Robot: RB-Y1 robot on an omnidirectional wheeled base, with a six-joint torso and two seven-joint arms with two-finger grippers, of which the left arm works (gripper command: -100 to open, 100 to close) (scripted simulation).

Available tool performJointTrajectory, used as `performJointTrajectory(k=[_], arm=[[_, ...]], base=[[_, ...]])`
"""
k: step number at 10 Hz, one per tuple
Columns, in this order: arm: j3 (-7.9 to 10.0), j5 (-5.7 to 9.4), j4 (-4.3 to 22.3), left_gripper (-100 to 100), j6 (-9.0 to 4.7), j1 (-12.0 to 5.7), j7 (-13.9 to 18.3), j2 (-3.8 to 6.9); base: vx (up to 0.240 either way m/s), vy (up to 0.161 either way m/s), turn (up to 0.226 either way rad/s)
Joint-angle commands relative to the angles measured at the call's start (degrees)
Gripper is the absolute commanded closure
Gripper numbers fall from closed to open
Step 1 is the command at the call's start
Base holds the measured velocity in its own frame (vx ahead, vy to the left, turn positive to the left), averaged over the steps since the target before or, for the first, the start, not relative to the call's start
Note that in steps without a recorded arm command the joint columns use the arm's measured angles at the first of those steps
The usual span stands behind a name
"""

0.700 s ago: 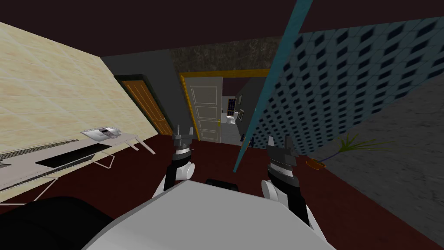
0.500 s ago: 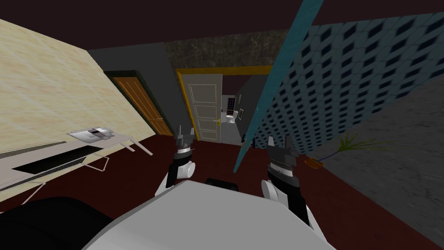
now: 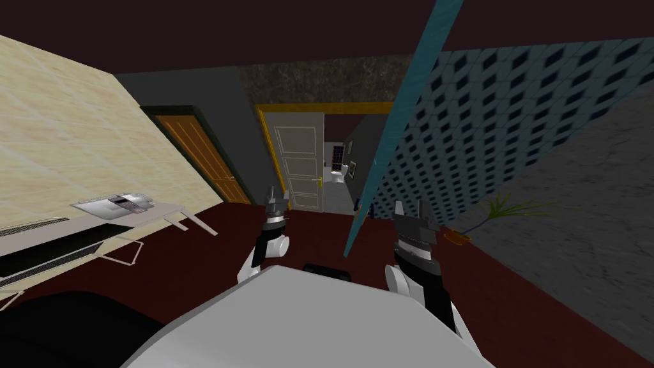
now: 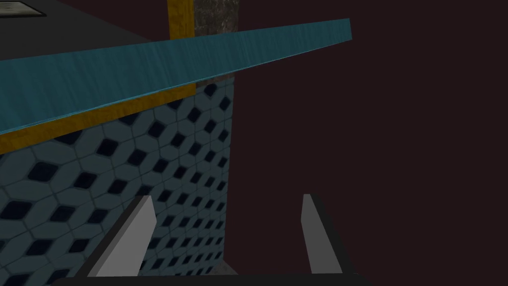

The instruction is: Pull the door open

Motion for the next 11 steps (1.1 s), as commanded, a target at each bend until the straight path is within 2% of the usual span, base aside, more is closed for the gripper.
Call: performJointTrajectory(k=[1,3,4,6,7,8,9,11], arm=[[0.22,0.37,2.79,-100,0.12,-1.58,-1.13,0.26],[0.95,1.14,6.39,-100,0.24,-3.85,-2.37,0.92],[0.95,1.14,6.72,-100,0.24,-3.85,-2.37,0.92],[1.76,1.99,10.51,-100,0.39,-6.39,-3.76,1.6],[1.76,1.99,11.1,-100,0.39,-6.39,-3.76,1.6],[2.18,2.43,13.27,-100,0.46,-7.71,-4.48,1.94],[2.18,2.43,13.38,-100,0.46,-7.71,-4.48,1.94],[3.07,3.37,17.12,-100,0.62,-10.51,-6.01,2.61]], base=[[0.094,0.047,-0.084],[0.086,0.052,-0.09],[0.066,0.035,-0.031],[0.057,0.037,-0.084],[0.054,0.032,-0.039],[0.058,0.03,-0.05],[0.043,0.026,-0.036],[0.057,0.037,-0.103]])
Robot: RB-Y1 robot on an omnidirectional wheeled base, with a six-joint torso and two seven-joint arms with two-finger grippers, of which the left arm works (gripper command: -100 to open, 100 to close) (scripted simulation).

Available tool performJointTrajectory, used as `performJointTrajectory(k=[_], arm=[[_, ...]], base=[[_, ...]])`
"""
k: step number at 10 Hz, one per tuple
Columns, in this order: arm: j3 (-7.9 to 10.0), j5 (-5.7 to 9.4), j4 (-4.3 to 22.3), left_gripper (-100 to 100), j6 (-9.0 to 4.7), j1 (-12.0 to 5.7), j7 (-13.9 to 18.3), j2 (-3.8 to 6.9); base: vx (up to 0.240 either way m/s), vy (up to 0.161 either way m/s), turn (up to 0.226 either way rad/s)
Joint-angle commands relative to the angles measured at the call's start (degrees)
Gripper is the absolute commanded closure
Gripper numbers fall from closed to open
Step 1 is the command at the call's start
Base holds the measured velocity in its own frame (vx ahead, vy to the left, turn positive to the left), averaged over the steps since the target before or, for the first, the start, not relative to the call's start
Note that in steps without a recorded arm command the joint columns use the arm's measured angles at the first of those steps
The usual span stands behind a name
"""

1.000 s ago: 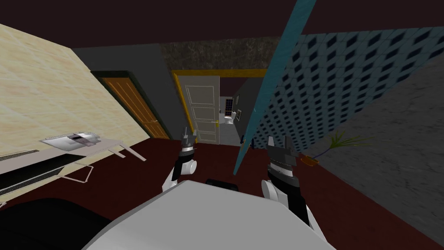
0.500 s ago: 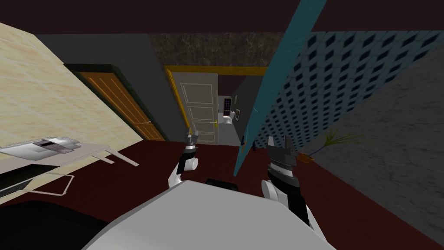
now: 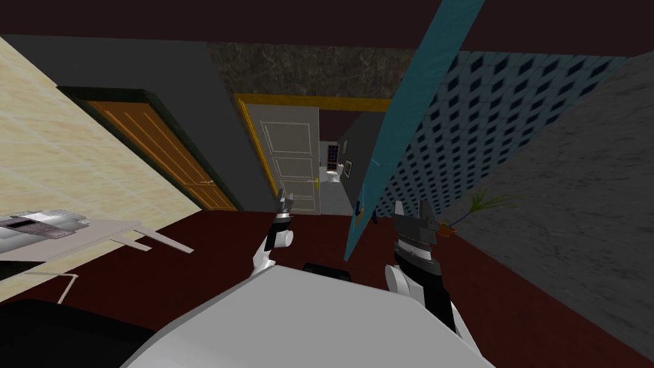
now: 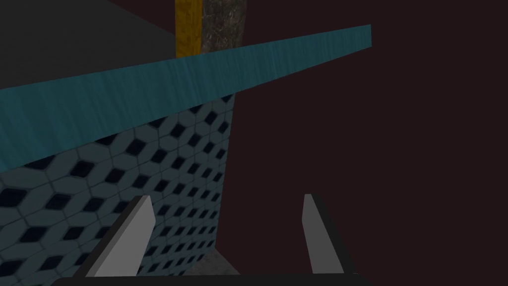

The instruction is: Pull the door open

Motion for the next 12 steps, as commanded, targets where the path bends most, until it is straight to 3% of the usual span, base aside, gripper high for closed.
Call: performJointTrajectory(k=[1,3,6,8,9,10,11,12], arm=[[0.29,0.29,2.11,-100,0.16,-0.97,-0.63,0.18],[1.23,1.27,6.52,-100,0.32,-3.89,-2.23,0.84],[1.72,1.78,9.81,-100,0.41,-5.42,-3.07,1.16],[2.71,2.83,13.8,-100,0.58,-8.53,-4.77,1.8],[2.71,2.83,15.18,-100,0.58,-8.53,-4.77,1.8],[3.21,3.35,17.58,-100,0.67,-10.1,-5.63,2.11],[3.21,3.35,17.9,-100,0.67,-10.1,-5.63,2.11],[3.73,3.89,20.0,-100,0.76,-11.7,-6.5,2.4]], base=[[0.049,0.039,-0.036],[0.065,0.047,-0.09],[0.048,0.041,-0.055],[0.058,0.041,-0.099],[0.055,0.045,-0.05],[0.056,0.045,-0.082],[0.044,0.04,-0.039],[0.047,0.046,-0.081]])
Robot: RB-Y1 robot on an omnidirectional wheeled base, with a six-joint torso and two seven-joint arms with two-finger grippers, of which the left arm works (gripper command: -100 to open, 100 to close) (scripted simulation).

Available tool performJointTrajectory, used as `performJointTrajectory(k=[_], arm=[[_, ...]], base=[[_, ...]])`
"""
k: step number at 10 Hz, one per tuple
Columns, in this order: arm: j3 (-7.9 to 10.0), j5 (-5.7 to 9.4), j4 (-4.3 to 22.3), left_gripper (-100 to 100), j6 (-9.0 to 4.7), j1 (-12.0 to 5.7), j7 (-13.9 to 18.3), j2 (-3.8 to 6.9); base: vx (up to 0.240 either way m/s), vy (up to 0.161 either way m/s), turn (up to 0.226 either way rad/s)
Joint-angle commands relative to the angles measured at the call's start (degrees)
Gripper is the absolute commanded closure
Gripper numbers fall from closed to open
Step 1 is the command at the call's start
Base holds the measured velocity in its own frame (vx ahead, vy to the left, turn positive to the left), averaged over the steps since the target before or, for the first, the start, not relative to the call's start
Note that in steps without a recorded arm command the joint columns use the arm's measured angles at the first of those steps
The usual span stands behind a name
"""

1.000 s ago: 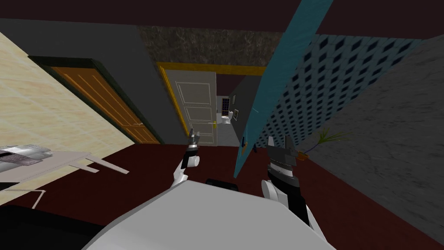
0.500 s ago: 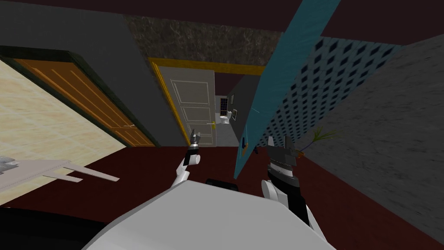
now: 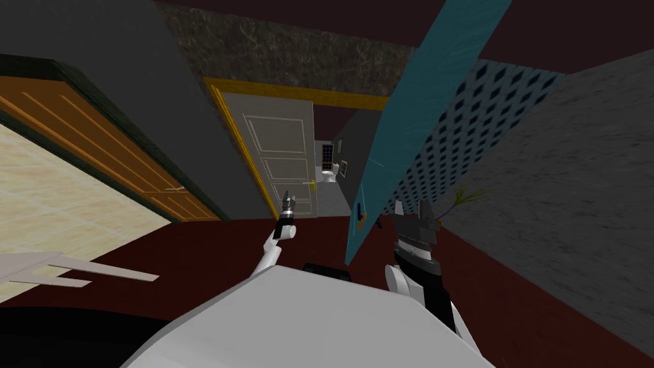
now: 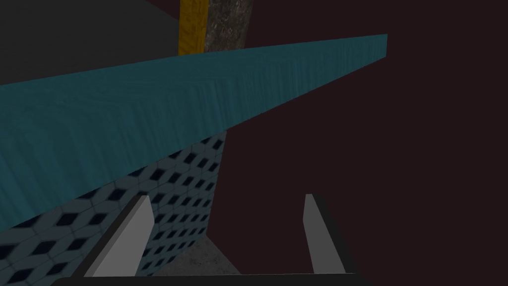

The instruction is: Pull the door open

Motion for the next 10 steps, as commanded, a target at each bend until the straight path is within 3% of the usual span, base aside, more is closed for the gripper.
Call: performJointTrajectory(k=[1,2,3,4,5,6,7,9,10], arm=[[0.26,0.27,1.97,-100,-0.02,-0.86,-0.5,0.16],[0.77,0.8,3.76,-100,0.07,-2.46,-1.37,0.45],[0.77,0.8,4.73,-100,0.07,-2.46,-1.37,0.45],[1.28,1.34,6.99,-100,0.16,-4.06,-2.24,0.74],[1.28,1.34,7.5,-100,0.16,-4.06,-2.24,0.74],[1.79,1.88,9.67,-100,0.25,-5.65,-3.12,1.01],[1.79,1.88,10.26,-100,0.25,-5.65,-3.12,1.01],[2.81,2.95,15.03,-100,0.43,-8.85,-4.87,1.55],[2.81,2.95,15.79,-100,0.43,-8.85,-4.87,1.55]], base=[[0.041,0.04,-0.046],[0.049,0.037,-0.078],[0.038,0.03,-0.053],[0.036,0.036,-0.076],[0.03,0.039,-0.043],[0.039,0.042,-0.067],[0.041,0.037,-0.049],[0.057,0.052,-0.111],[0.055,0.05,-0.048]])
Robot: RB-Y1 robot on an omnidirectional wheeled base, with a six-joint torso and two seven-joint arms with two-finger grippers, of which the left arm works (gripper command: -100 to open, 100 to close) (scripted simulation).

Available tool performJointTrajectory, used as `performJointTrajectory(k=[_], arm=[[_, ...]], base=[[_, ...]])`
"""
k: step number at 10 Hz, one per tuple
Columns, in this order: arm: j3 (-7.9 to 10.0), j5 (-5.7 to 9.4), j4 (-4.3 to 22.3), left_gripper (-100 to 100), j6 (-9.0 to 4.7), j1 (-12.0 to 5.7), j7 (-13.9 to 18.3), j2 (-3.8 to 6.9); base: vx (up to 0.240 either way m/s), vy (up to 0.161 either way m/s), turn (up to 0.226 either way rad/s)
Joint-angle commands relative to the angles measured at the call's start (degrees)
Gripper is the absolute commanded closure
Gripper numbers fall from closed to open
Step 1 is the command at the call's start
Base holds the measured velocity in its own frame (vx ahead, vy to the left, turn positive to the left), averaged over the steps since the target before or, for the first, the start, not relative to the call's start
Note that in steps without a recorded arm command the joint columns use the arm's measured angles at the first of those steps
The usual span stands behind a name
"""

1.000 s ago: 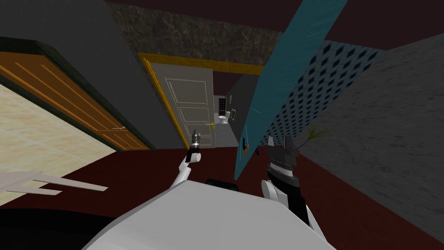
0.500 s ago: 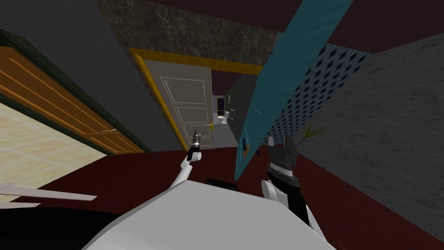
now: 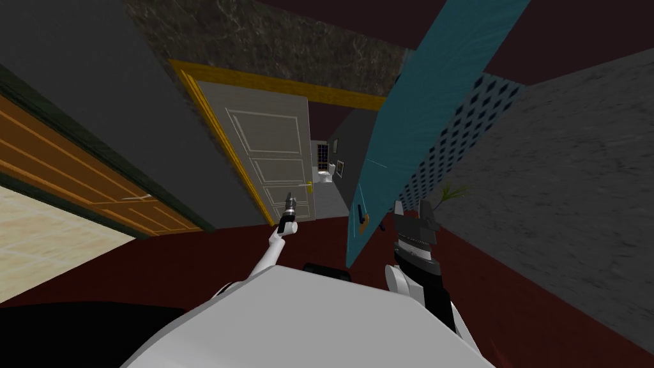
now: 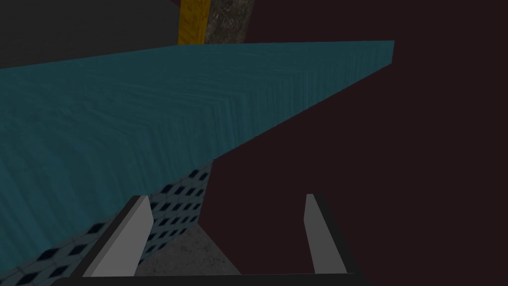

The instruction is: Pull the door open

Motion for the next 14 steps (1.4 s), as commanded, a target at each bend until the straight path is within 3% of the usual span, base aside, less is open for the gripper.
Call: performJointTrajectory(k=[1,2,4,5,6,9,11,13,14], arm=[[0.6,0.61,2.86,-100,0.04,-2.07,-1.07,0.3],[0.6,0.61,3.8,-100,0.04,-2.07,-1.07,0.3],[1.6,1.65,7.84,-100,0.21,-5.17,-2.77,0.78],[1.6,1.65,9.17,-100,0.21,-5.17,-2.77,0.78],[2.08,2.16,10.88,-100,0.3,-6.68,-3.6,1.0],[2.54,2.65,14.29,-100,0.38,-8.14,-4.39,1.21],[3.47,3.62,18.13,-100,0.54,-11.03,-5.98,1.63],[3.47,3.62,19.29,-100,0.54,-11.03,-5.98,1.63],[3.89,4.06,21.41,-100,0.62,-12.35,-6.7,1.8]], base=[[0.046,0.051,-0.073],[0.036,0.044,-0.045],[0.059,0.056,-0.103],[0.043,0.053,-0.056],[0.04,0.038,-0.066],[0.034,0.046,-0.054],[0.047,0.051,-0.089],[0.035,0.036,-0.02],[0.028,0.027,-0.061]])
